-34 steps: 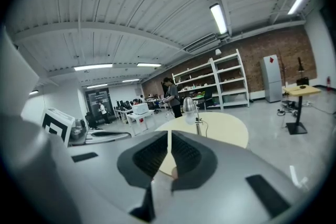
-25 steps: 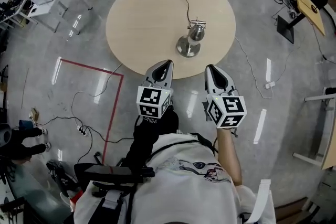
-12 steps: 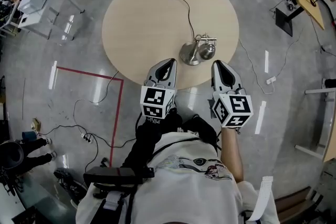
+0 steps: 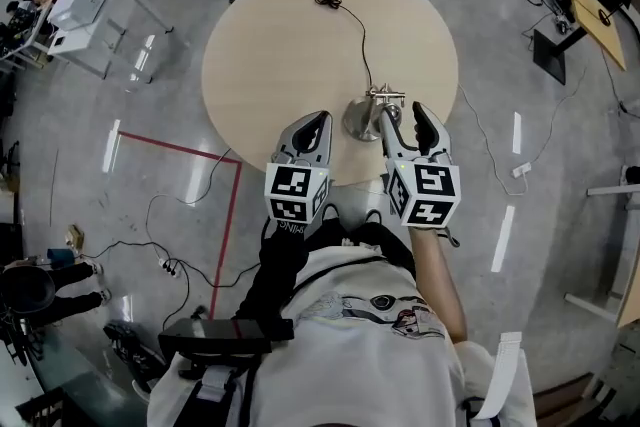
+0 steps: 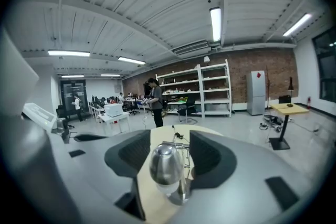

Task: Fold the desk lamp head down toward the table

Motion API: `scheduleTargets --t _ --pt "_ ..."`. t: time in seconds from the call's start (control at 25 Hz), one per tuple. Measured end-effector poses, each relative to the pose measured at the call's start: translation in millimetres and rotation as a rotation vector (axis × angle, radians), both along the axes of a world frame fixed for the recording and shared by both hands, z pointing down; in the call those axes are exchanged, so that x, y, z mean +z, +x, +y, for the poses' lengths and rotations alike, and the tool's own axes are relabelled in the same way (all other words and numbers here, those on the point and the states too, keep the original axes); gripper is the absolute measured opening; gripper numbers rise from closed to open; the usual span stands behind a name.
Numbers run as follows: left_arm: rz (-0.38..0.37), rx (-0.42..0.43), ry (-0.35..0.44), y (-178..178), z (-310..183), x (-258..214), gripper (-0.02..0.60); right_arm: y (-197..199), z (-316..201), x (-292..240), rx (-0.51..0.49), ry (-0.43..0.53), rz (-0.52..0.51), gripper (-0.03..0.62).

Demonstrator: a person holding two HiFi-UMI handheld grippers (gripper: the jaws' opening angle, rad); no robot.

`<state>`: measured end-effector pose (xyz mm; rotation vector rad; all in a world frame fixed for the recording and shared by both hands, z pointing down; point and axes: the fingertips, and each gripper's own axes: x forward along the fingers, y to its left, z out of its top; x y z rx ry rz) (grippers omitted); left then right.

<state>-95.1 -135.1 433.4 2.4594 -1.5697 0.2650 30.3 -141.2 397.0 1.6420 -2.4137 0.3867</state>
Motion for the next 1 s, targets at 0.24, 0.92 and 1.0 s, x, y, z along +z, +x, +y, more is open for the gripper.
scheduleTargets --t 0.24,0.92,1.0 --pt "-0.007 -0.006 -0.012 -1 -11 3 0.002 -9 -5 28 0.007 -0.113 0.061 0.219" --pt "-0.008 0.004 -0.041 -9 -23 15 0.002 -15 -4 41 0.042 -0.108 0.145 0.219" --pt "-0.008 0.003 -0.044 -10 -22 15 0.002 -15 -3 40 0.041 -0.106 0.145 0.219"
